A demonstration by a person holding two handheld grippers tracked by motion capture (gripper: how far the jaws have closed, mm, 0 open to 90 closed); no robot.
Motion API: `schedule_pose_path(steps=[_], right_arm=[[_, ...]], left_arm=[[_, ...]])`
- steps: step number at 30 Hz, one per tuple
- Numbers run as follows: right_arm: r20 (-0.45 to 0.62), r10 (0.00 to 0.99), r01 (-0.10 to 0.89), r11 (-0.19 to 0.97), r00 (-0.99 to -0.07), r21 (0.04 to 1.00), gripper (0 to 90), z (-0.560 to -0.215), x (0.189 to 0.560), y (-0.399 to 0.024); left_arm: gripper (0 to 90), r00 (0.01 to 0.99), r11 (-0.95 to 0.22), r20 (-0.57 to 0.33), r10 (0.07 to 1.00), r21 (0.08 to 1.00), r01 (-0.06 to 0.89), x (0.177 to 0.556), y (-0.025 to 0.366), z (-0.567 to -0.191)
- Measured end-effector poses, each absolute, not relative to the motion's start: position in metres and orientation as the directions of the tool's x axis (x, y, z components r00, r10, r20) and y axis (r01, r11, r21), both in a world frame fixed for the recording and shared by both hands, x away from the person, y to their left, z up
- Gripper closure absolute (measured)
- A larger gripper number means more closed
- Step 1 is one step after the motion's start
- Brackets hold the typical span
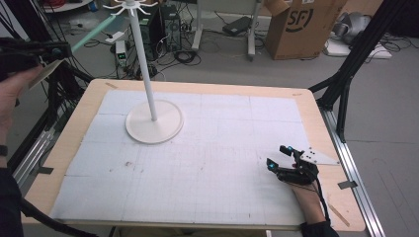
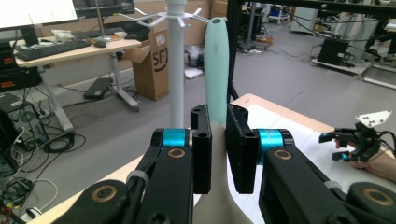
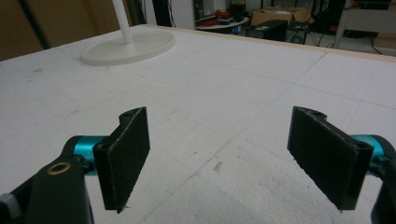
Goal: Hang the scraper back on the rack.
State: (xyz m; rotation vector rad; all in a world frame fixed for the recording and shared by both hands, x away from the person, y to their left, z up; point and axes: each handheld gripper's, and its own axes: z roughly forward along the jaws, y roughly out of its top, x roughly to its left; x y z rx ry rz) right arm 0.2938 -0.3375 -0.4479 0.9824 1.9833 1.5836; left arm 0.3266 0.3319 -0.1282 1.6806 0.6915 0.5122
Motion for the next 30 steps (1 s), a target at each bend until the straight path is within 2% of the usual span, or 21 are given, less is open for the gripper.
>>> schedule_pose_path(steps=[30], right_arm=[[0.106,0.740,0.265,0.101,-0.665,0.959,20.5,-0.448,0.294,-0.337]], left_arm=[[81.1,0.699,-0.141,-0.025,0.715,0.974,0.179,0.340,0.332,-0.134]])
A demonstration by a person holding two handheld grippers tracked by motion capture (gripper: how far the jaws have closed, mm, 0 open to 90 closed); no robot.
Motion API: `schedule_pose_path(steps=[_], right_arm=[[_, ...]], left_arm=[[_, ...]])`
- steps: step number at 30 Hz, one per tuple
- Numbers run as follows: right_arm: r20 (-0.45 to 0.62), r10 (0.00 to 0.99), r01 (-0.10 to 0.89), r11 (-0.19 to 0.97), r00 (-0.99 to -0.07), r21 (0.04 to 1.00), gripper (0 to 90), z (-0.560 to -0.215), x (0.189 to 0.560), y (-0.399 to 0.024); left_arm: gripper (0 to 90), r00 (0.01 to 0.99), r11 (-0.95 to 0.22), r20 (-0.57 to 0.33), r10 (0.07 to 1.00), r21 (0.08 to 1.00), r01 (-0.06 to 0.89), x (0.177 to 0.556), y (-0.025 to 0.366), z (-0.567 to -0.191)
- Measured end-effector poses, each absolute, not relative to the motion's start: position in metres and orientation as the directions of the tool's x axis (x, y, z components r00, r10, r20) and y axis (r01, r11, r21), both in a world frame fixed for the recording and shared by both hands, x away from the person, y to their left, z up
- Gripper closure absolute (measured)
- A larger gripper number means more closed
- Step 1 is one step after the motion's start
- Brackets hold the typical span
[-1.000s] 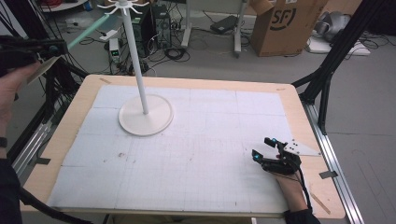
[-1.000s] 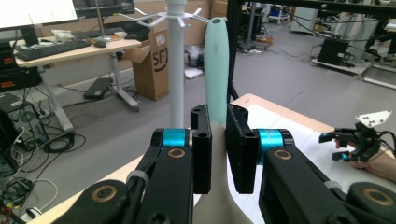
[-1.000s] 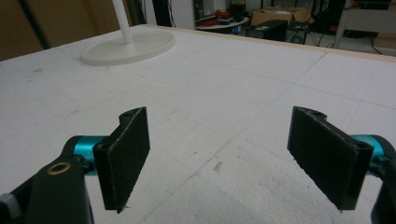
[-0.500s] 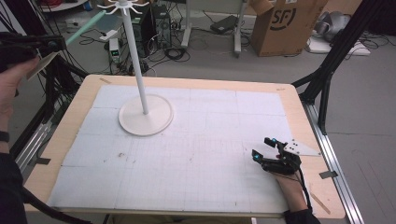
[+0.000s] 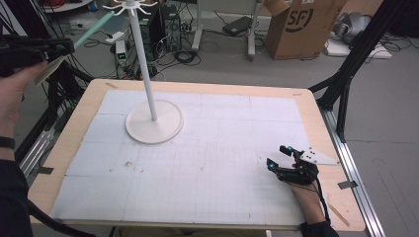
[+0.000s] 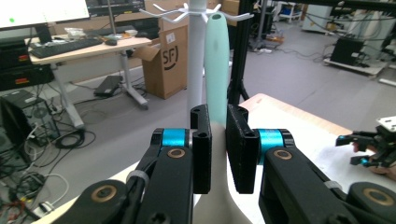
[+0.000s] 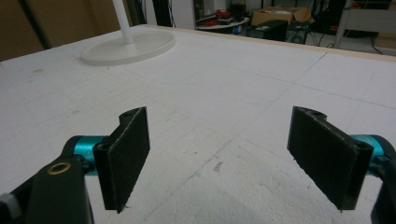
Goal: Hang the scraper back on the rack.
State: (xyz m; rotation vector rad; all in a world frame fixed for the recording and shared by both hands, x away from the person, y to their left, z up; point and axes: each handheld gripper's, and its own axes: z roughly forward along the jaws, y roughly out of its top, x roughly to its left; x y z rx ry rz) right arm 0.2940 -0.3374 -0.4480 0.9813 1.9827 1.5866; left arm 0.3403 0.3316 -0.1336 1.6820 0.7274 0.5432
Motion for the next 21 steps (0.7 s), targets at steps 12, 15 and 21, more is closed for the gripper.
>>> schedule_pose_path(steps=[12,15,21], right_arm=[[0.105,0.740,0.264,0.101,-0.665,0.959,20.5,-0.448,0.294,-0.338],[0.105,0.739,0.264,0.101,-0.665,0.959,20.5,-0.448,0.294,-0.338],[0.106,0.739,0.265,0.101,-0.665,0.959,20.5,-0.448,0.294,-0.338]], left_arm=[[80.9,0.692,-0.163,-0.004,0.722,0.971,0.176,0.345,0.325,-0.141],[80.8,0.693,-0.169,-0.003,0.721,0.969,0.180,0.347,0.323,-0.142],[80.0,0.686,-0.173,-0.004,0.727,0.967,0.189,0.349,0.321,-0.148]])
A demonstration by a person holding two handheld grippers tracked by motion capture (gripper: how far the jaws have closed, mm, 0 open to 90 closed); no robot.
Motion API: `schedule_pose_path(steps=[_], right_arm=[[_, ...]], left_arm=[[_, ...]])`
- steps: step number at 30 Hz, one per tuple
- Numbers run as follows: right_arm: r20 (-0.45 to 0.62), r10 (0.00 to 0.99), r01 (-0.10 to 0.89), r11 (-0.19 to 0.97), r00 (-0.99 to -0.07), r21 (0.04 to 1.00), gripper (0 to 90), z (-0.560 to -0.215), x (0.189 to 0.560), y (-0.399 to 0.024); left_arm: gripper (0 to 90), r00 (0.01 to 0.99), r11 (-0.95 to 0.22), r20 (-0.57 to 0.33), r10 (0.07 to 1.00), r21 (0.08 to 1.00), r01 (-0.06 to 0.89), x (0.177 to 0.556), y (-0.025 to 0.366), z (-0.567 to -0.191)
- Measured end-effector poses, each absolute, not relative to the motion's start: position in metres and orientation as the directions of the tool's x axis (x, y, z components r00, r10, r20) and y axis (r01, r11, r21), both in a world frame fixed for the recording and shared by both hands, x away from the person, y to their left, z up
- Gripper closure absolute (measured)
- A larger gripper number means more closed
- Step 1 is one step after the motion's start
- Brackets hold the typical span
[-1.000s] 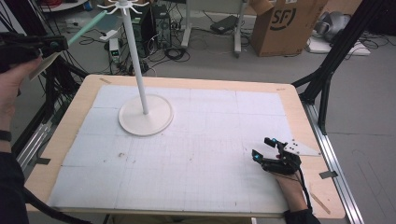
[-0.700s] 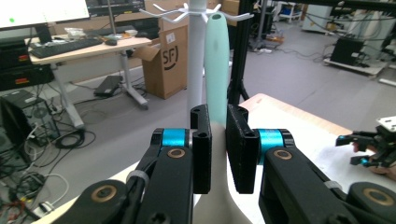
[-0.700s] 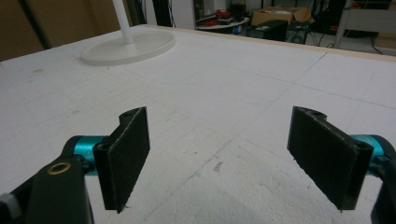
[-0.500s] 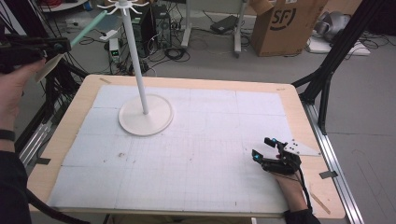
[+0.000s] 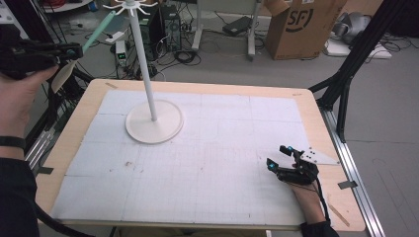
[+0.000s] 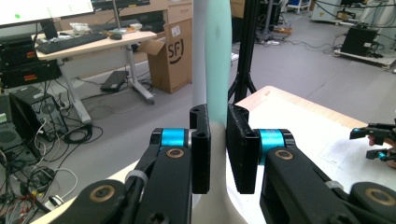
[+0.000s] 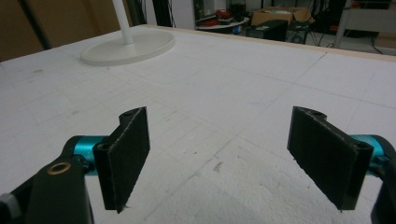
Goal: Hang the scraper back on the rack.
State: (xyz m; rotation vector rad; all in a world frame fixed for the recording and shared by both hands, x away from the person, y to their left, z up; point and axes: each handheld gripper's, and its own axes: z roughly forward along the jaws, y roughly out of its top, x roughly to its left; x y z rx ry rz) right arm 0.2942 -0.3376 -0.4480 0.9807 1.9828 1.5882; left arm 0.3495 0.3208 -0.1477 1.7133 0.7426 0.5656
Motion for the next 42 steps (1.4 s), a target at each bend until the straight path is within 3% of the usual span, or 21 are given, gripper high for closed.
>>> schedule_pose_path(steps=[3,6,11,17,32,42], right_arm=[[0.106,0.739,0.265,0.101,-0.665,0.959,20.5,-0.448,0.294,-0.338],[0.106,0.739,0.265,0.101,-0.665,0.959,20.5,-0.448,0.294,-0.338],[0.108,0.738,0.267,0.101,-0.666,0.959,20.5,-0.448,0.294,-0.338],[0.116,0.739,0.272,0.094,-0.663,0.958,20.5,-0.448,0.294,-0.339],[0.102,0.739,0.263,0.105,-0.666,0.959,20.4,-0.448,0.294,-0.338],[0.111,0.739,0.270,0.099,-0.665,0.958,20.4,-0.448,0.295,-0.338]], left_arm=[[78.3,0.685,-0.163,-0.008,0.729,0.969,0.185,0.351,0.319,-0.151],[64.3,0.674,-0.133,-0.018,0.738,0.976,0.172,0.350,0.318,-0.153],[49.8,0.676,-0.134,-0.006,0.737,0.979,0.154,0.342,0.316,-0.169],[32.8,0.702,-0.156,0.015,0.712,0.978,0.137,0.321,0.302,-0.219],[21.1,0.813,-0.159,-0.042,0.581,0.974,0.164,0.285,0.276,-0.389],[18.4,0.782,-0.175,-0.040,0.622,0.966,0.189,0.276,0.286,-0.432]])
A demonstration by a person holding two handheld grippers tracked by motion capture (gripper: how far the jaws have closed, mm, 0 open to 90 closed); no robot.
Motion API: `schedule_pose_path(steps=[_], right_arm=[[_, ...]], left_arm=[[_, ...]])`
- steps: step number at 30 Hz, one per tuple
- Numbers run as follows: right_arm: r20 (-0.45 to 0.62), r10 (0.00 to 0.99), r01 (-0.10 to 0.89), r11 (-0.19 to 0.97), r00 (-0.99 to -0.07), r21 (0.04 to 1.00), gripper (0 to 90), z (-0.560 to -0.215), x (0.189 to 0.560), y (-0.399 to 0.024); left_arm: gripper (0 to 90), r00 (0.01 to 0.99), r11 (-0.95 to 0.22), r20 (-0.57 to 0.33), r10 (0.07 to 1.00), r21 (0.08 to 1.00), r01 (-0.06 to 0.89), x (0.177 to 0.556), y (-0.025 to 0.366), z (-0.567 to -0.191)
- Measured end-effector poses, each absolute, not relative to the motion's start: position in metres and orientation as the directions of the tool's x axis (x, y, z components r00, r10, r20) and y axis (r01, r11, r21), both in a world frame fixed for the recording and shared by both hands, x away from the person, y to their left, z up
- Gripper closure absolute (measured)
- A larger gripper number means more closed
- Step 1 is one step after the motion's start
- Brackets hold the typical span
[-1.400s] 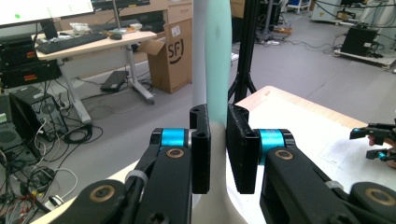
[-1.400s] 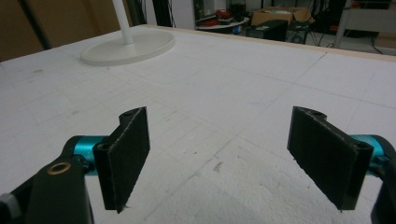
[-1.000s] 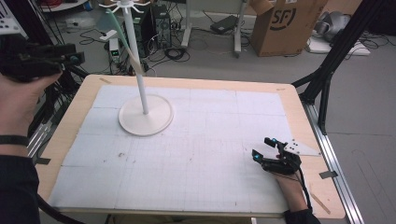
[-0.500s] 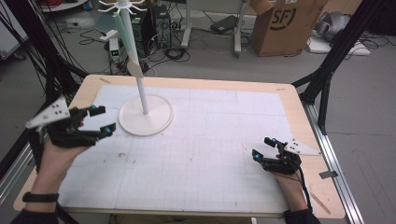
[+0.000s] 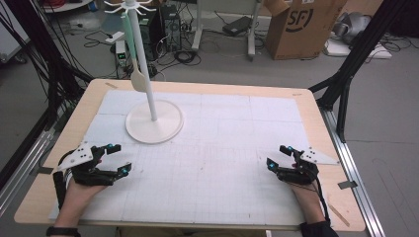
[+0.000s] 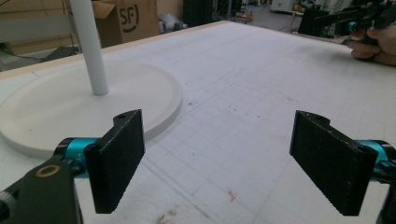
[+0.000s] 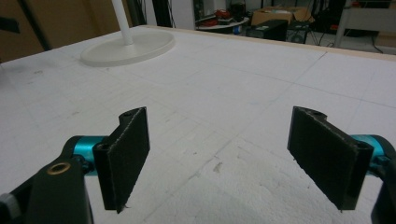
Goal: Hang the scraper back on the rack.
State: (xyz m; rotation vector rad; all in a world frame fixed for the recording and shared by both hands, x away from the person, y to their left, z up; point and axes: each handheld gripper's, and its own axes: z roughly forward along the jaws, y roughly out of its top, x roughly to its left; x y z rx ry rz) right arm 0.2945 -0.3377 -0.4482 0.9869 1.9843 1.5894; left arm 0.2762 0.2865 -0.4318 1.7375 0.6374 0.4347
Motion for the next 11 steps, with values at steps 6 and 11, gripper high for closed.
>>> schedule_pose_path(steps=[6,11], right_arm=[[0.112,0.739,0.271,0.098,-0.664,0.958,20.4,-0.4481,0.2945,-0.3375],[0.112,0.737,0.271,0.100,-0.666,0.957,20.4,-0.4482,0.2946,-0.3379]], left_arm=[[17.9,0.783,-0.187,-0.044,0.620,0.961,0.202,0.2772,0.2859,-0.4338],[17.8,0.776,-0.195,-0.045,0.629,0.957,0.214,0.2774,0.2862,-0.4345]])
